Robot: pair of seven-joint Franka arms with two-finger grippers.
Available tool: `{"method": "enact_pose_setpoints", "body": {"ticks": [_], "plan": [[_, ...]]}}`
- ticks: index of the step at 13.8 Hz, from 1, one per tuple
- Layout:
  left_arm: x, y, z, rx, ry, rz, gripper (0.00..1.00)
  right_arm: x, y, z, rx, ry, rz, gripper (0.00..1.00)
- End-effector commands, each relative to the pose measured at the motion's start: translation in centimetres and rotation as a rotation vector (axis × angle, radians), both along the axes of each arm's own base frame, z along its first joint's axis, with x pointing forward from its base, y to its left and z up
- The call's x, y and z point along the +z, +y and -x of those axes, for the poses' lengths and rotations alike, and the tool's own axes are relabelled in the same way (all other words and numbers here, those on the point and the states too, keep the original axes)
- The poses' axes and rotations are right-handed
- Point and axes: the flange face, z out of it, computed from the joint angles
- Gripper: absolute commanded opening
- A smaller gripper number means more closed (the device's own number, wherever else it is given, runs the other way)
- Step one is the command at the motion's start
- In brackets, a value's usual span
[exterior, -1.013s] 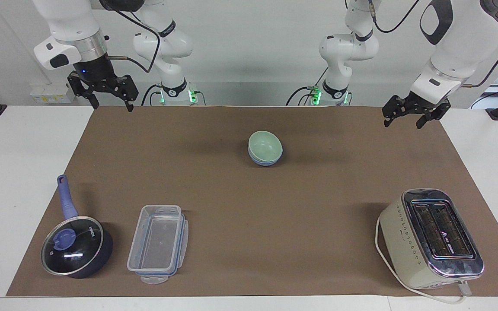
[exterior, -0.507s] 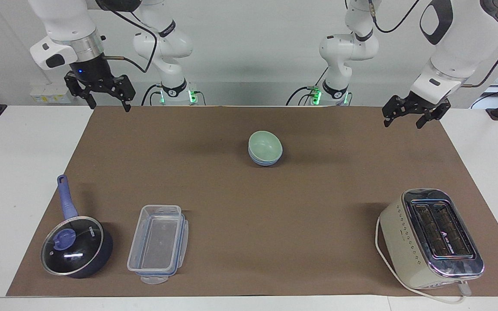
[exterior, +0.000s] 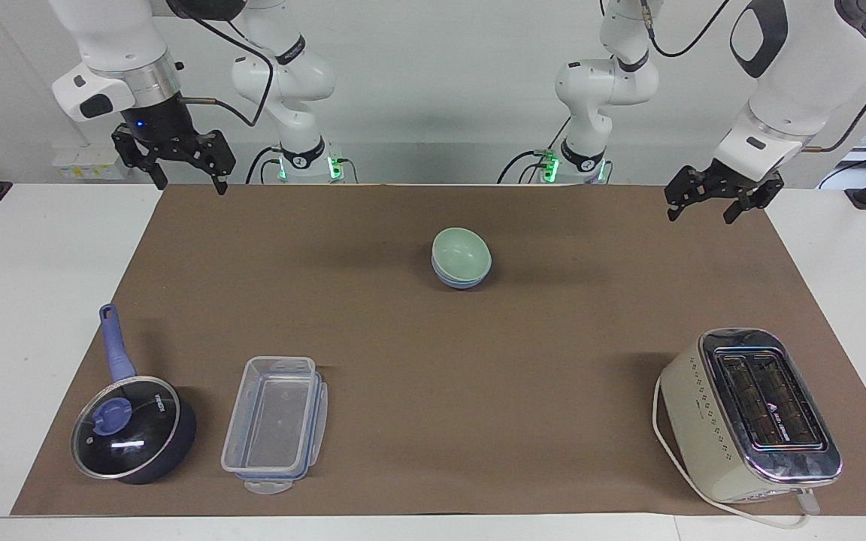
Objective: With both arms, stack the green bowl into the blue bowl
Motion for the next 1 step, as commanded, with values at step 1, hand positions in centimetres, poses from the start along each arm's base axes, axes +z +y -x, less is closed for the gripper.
{"method": "enact_pose_setpoints", "body": {"ticks": [1], "plan": [[0.02,0.3,-0.14,0.015,-0.006,0.013,1.0,0.19,-0.25,0.11,0.023,-0.001,-0.012,1.0]]}}
